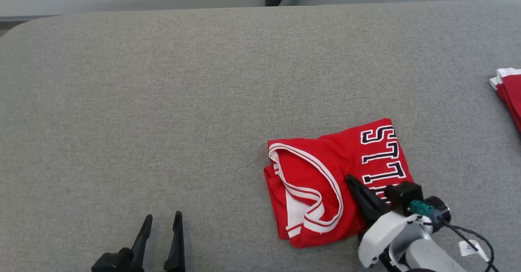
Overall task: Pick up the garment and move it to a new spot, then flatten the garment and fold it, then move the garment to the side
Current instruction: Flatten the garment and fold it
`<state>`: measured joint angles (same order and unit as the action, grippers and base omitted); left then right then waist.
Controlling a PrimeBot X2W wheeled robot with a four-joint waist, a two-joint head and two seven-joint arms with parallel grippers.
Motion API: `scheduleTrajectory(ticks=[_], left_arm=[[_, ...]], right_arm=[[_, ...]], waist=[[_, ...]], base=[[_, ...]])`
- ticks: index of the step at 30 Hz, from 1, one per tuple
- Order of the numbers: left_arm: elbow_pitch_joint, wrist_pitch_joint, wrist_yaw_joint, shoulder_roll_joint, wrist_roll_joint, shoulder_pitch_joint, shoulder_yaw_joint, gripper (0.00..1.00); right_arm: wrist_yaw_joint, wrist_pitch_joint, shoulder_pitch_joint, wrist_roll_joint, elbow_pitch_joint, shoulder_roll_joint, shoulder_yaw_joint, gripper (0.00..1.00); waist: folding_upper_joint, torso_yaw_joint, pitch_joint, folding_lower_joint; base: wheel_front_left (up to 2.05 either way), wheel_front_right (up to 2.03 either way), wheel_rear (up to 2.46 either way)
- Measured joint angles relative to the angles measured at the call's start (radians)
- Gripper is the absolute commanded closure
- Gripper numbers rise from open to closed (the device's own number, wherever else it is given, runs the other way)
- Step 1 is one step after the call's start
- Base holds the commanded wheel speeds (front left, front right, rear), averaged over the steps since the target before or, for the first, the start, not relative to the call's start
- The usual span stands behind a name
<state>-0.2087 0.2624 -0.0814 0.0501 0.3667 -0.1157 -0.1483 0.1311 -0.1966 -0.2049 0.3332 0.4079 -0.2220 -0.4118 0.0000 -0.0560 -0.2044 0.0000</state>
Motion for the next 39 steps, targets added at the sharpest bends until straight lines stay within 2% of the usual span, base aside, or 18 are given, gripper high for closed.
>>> scheduleTrajectory(ticks=[6, 12, 16, 25, 31, 32, 33, 34, 36, 37, 38, 39], left_arm=[[-0.006, 0.000, -0.002, 0.000, 0.002, -0.001, 0.005, 0.00], [-0.008, 0.000, 0.001, 0.000, 0.011, -0.004, -0.011, 0.00], [-0.008, 0.000, 0.005, 0.000, 0.017, -0.009, -0.015, 0.00], [-0.011, 0.000, 0.010, 0.000, 0.027, -0.023, -0.010, 0.00], [0.001, 0.000, 0.010, 0.000, 0.027, -0.028, 0.007, 0.00], [0.005, 0.000, 0.011, 0.000, 0.027, -0.029, 0.011, 0.00], [0.009, 0.000, 0.011, 0.000, 0.027, -0.031, 0.018, 0.00], [0.012, 0.000, 0.011, 0.000, 0.027, -0.033, 0.023, 0.00], [0.014, 0.000, 0.011, 0.000, 0.026, -0.038, 0.033, 0.00], [0.014, 0.000, 0.011, 0.000, 0.026, -0.038, 0.033, 0.00], [0.016, 0.000, 0.011, 0.000, 0.024, -0.051, 0.042, 0.00], [0.016, 0.000, 0.011, 0.000, 0.024, -0.051, 0.042, 0.00]], right_arm=[[-0.001, -0.055, -0.042, -0.032, 0.105, 0.046, -0.102, 1.00], [-0.001, -0.065, -0.050, -0.081, 0.133, 0.077, -0.171, 1.00], [0.000, -0.065, -0.043, -0.103, 0.100, 0.098, -0.182, 1.00], [0.000, -0.065, -0.052, -0.093, 0.177, 0.120, -0.240, 1.00], [0.000, -0.065, -0.061, -0.087, 0.101, 0.122, -0.205, 1.00], [0.000, -0.065, -0.052, -0.092, 0.068, 0.121, -0.171, 0.64], [0.000, -0.065, -0.039, -0.100, 0.027, 0.119, -0.133, 0.11], [0.000, -0.065, -0.022, -0.107, -0.009, 0.117, -0.100, 0.00], [0.000, -0.065, 0.035, -0.126, -0.083, 0.114, -0.022, 0.00], [0.000, -0.065, 0.035, -0.126, -0.083, 0.114, -0.022, 0.00], [0.000, -0.065, 0.100, -0.145, -0.161, 0.112, 0.064, 0.00], [0.000, -0.065, 0.100, -0.145, -0.161, 0.112, 0.064, 0.00]], waist=[[0.0000, -0.024, 0.008, 0.0000], [0.0000, -0.049, 0.023, 0.0000], [0.0000, -0.064, 0.034, 0.0000], [0.0000, -0.077, 0.052, 0.0000], [0.0000, -0.061, 0.059, 0.0000], [0.0000, -0.058, 0.062, 0.0000], [0.0000, -0.054, 0.064, 0.0000], [0.0000, -0.049, 0.067, 0.0000], [0.0000, -0.041, 0.077, 0.0000], [0.0000, -0.041, 0.077, 0.0000], [0.0000, -0.030, 0.088, -0.0001], [0.0000, -0.030, 0.088, -0.0001]], base=[[0.00, 0.00, 0.00], [0.00, 0.00, 0.00], [0.00, 0.00, 0.00], [0.00, 0.00, 0.00], [0.00, 0.00, 0.00], [0.00, 0.00, 0.00], [0.00, 0.00, 0.00], [0.00, 0.00, 0.00], [0.00, 0.00, 0.00], [0.00, 0.00, 0.00], [0.00, 0.00, 0.00], [0.00, 0.00, 0.00]])
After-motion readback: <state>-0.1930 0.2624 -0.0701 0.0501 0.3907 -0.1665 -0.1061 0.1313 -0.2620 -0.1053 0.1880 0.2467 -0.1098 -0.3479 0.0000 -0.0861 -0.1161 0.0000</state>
